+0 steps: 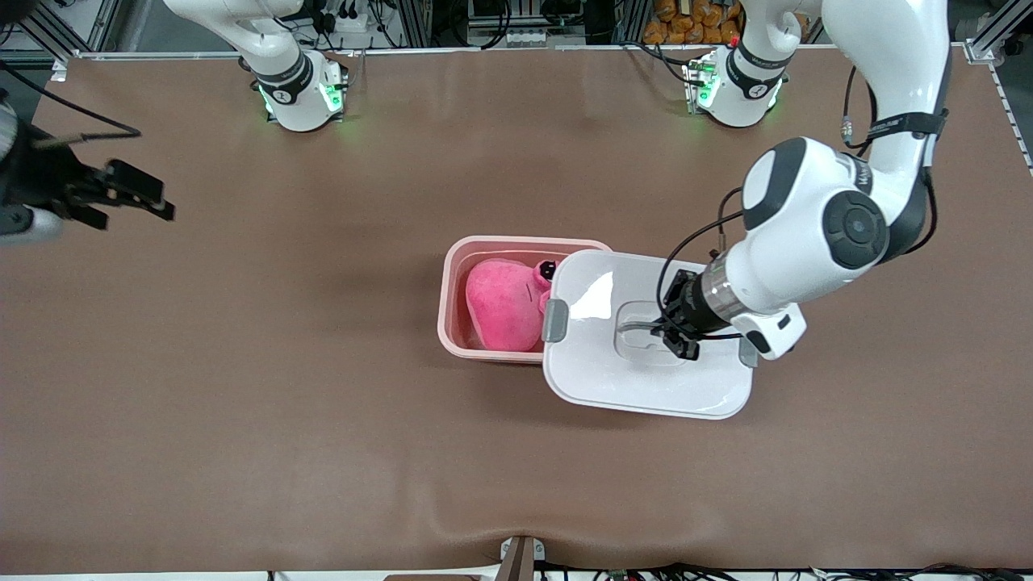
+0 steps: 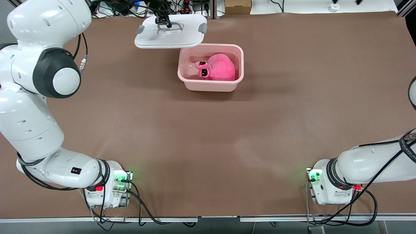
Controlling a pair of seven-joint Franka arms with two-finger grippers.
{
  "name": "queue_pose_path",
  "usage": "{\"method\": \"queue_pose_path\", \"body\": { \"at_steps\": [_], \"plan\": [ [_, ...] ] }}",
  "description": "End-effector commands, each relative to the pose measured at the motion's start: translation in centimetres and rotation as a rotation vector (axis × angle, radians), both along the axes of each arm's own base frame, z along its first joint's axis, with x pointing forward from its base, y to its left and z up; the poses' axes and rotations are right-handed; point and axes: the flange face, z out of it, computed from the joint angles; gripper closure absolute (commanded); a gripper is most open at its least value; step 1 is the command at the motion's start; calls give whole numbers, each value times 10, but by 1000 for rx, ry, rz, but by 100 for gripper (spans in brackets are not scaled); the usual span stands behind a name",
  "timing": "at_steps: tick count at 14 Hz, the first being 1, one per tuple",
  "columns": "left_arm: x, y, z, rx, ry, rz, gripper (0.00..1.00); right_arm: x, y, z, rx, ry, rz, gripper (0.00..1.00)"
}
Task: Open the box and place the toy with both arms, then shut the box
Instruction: 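Lower the lid back onto the box with the left gripper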
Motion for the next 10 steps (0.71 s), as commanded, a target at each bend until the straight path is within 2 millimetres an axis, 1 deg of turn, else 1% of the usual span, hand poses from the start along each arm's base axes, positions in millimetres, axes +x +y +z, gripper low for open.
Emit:
{"method": "queue_pose_path", "body": {
  "at_steps": [1,2,4,6,8,9,10],
  "plan": [
    [-13,-40,-9,69,-33,31,100,-30,-13,14,-55,26,6,0],
    [-20,-55,-12,94,-47,28,100,-34,-17,16,-67,39,2,0],
    [-33,-79,-13,110,-62,28,100,-37,-23,18,-106,49,-5,0],
    [-42,-94,-12,112,-68,0,100,-37,-28,18,-110,50,-12,0],
    [-45,-102,-13,118,-91,-9,100,-35,-27,17,-109,45,-13,0],
    [-52,-115,-12,107,-105,-28,100,-33,-29,15,-106,44,-16,0],
    [-55,-119,-12,102,-104,-31,100,-30,-31,14,-103,33,-20,0]
  ]
}}
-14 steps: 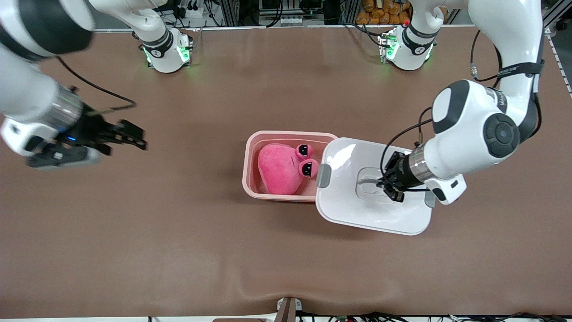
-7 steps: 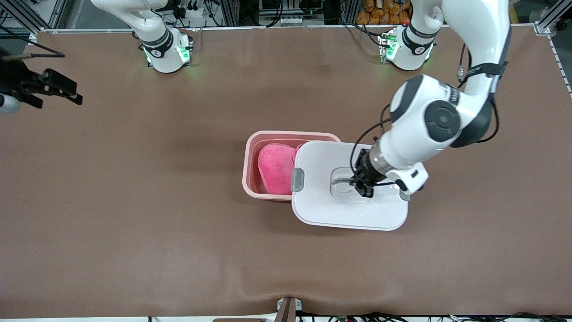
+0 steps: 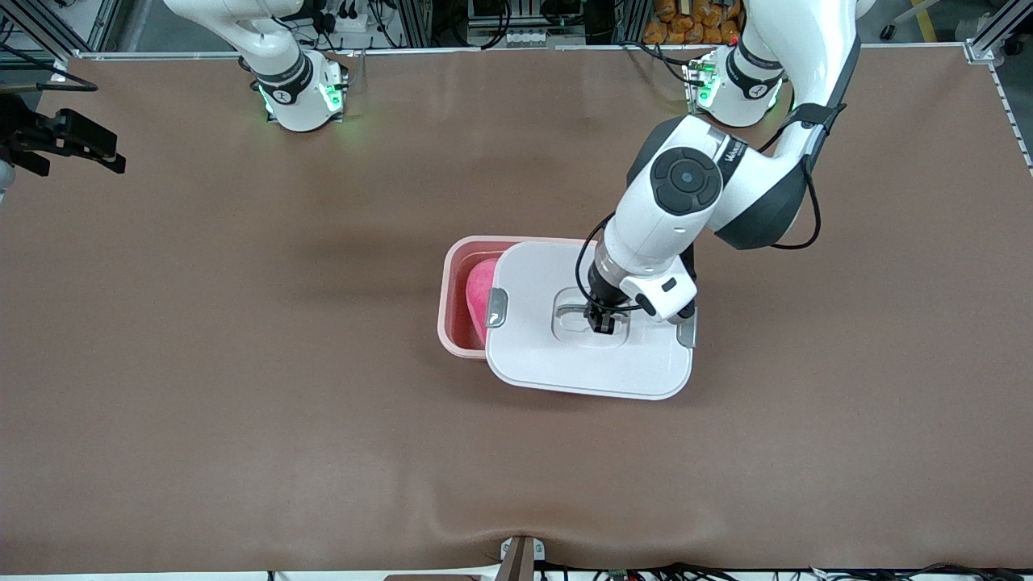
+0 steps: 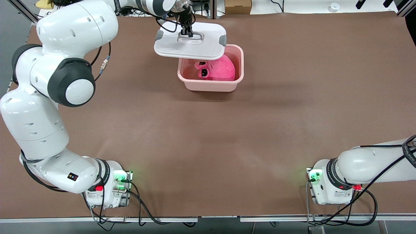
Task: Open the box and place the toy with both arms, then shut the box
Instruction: 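Lower the lid back onto the box with the left gripper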
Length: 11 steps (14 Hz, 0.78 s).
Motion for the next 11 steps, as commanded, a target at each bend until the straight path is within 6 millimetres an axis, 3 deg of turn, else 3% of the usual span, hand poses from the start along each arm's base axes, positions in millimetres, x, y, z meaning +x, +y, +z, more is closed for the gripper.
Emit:
{"method": "queue_pose_path", "body": {
  "at_steps": [1,4,7,11],
  "plan": [
    [-6,-13,5,-4,-28,-4,100,2,-12,-2,-9,-32,-8,0],
    [-19,-34,-5,-7,-20,19,100,12,-24,-14,4,-69,24,0],
    [-25,-46,-14,-19,-15,66,100,17,-22,-29,19,-82,24,0],
    [-50,-70,-35,-3,8,67,100,16,-21,-34,20,-62,24,0]
  ]
}}
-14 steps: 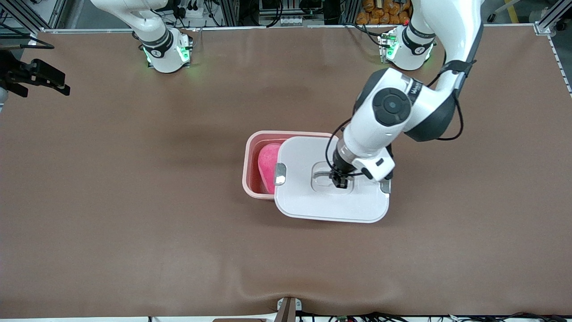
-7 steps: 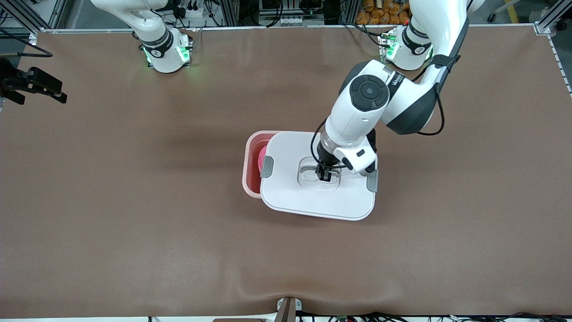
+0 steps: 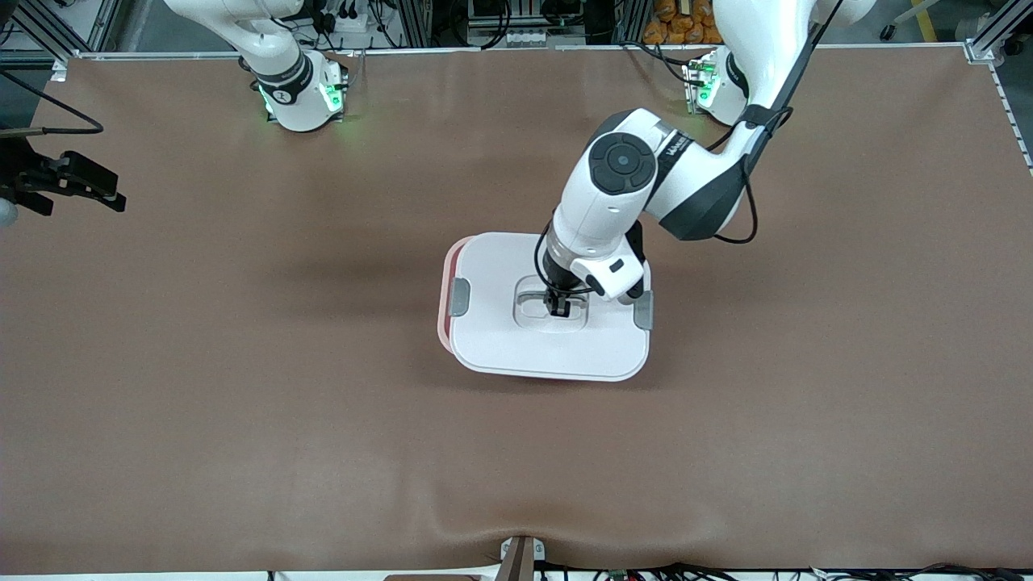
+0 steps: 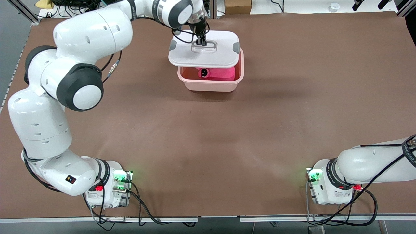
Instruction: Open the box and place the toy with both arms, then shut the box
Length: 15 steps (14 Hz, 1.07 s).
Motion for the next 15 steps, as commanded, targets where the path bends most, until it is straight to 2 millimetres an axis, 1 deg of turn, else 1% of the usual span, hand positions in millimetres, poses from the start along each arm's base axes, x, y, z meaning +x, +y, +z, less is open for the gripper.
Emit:
{"method": "queue_pose_path", "body": {
  "at_steps": [1,4,6,8,9,12,15],
  "plan": [
    [-17,-14,-11,19,-23,11,100,-7,-1,3,13,10,1,0],
    [-23,-17,-25,21,-47,23,100,-7,0,7,11,2,4,0],
    [-30,-25,-25,13,-52,14,100,-6,0,7,11,1,4,0],
    [-32,-28,-25,8,-59,16,100,-5,3,7,11,-5,10,0],
    [-32,-28,-26,5,-61,17,100,-4,4,7,12,-7,10,0],
    [-35,-25,-37,43,-80,-9,100,-4,-2,11,10,-19,1,0],
    [-35,-26,-38,35,-87,-1,100,-4,-3,12,4,-19,1,0]
  ]
}}
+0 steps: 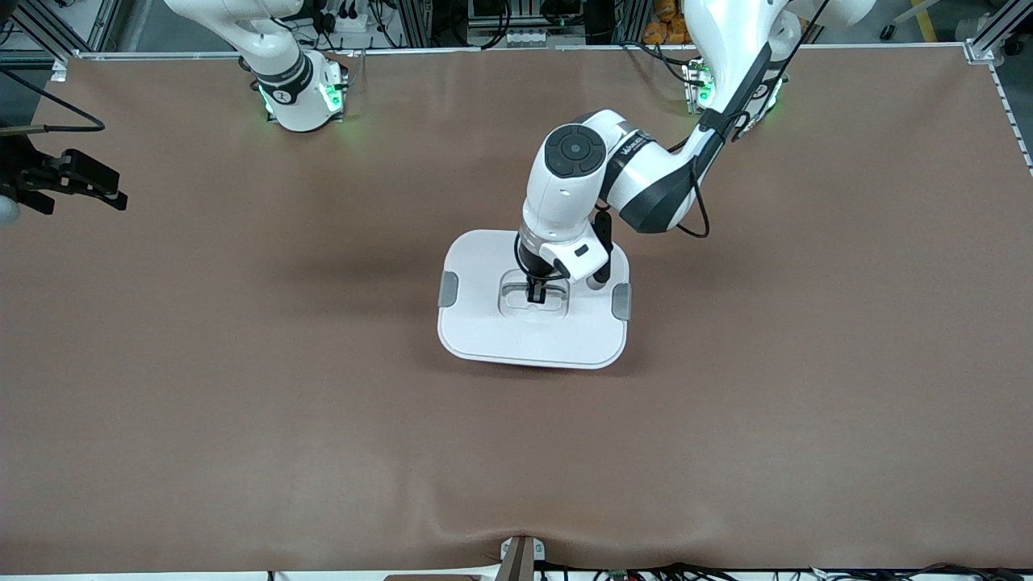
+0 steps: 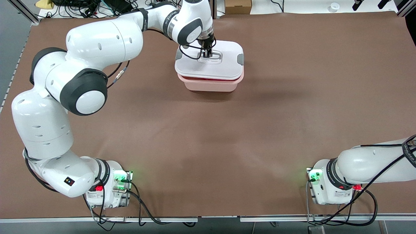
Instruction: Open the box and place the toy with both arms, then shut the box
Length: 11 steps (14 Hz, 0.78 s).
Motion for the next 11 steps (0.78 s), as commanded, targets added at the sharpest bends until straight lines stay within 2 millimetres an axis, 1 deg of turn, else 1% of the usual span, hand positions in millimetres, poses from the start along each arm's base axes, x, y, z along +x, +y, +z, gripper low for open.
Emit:
{"method": "queue_pose_path", "body": {
  "at_steps": [1,5,7,8,11],
  "plan": [
    [-3,-2,4,-10,-37,24,100,-3,-3,7,2,-11,-1,0],
    [-4,-4,5,-17,-42,31,100,-3,-4,9,0,-13,-1,0],
    [-4,-3,4,-14,-39,32,100,-3,-5,8,-1,-11,-1,0],
    [-5,-3,0,-9,-34,30,100,-3,-5,8,-1,-11,-3,0],
    [-5,-2,0,-9,-34,33,100,-3,-5,9,-1,-13,-3,0]
  ]
}}
